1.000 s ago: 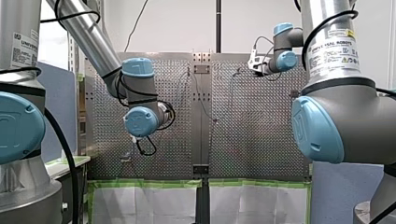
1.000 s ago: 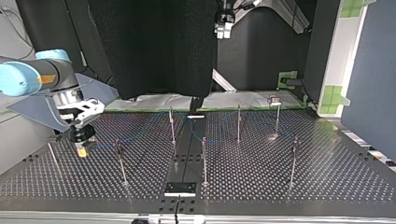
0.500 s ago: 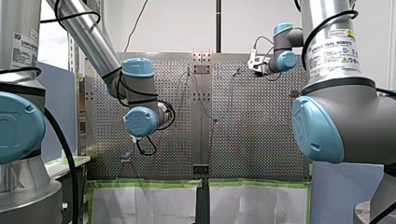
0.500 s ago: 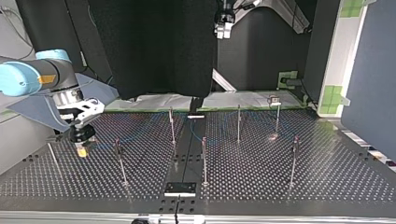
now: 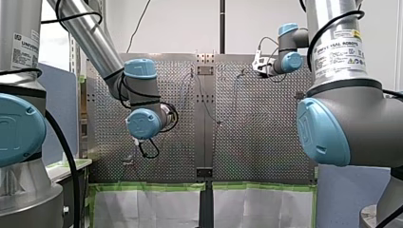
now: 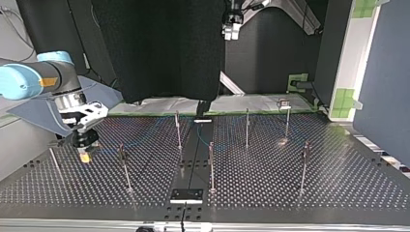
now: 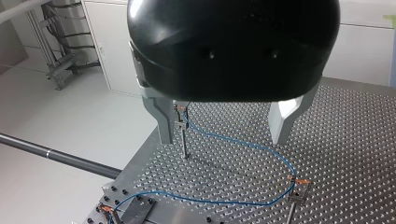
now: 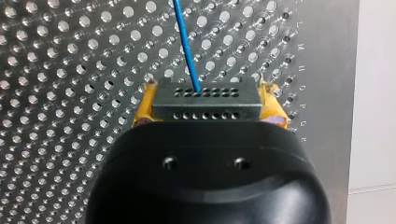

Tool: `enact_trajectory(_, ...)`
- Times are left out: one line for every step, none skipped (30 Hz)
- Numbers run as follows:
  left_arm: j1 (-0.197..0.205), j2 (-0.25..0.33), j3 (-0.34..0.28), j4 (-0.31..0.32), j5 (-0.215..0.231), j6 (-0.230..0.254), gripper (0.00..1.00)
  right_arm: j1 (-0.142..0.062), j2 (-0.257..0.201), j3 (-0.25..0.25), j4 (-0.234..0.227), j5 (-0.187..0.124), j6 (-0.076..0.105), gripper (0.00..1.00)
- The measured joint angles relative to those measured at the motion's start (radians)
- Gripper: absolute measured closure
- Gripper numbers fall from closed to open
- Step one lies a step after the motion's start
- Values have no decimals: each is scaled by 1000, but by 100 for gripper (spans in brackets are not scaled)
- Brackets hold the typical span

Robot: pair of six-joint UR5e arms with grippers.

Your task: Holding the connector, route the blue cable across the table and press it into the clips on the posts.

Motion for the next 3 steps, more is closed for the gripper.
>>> enact_trajectory(0, 0, 0, 0, 0, 0, 0, 0, 0, 0, 0, 0, 0, 100)
enact_trajectory(0, 0, 0, 0, 0, 0, 0, 0, 0, 0, 0, 0, 0, 100)
enact_trajectory(0, 0, 0, 0, 0, 0, 0, 0, 0, 0, 0, 0, 0, 100)
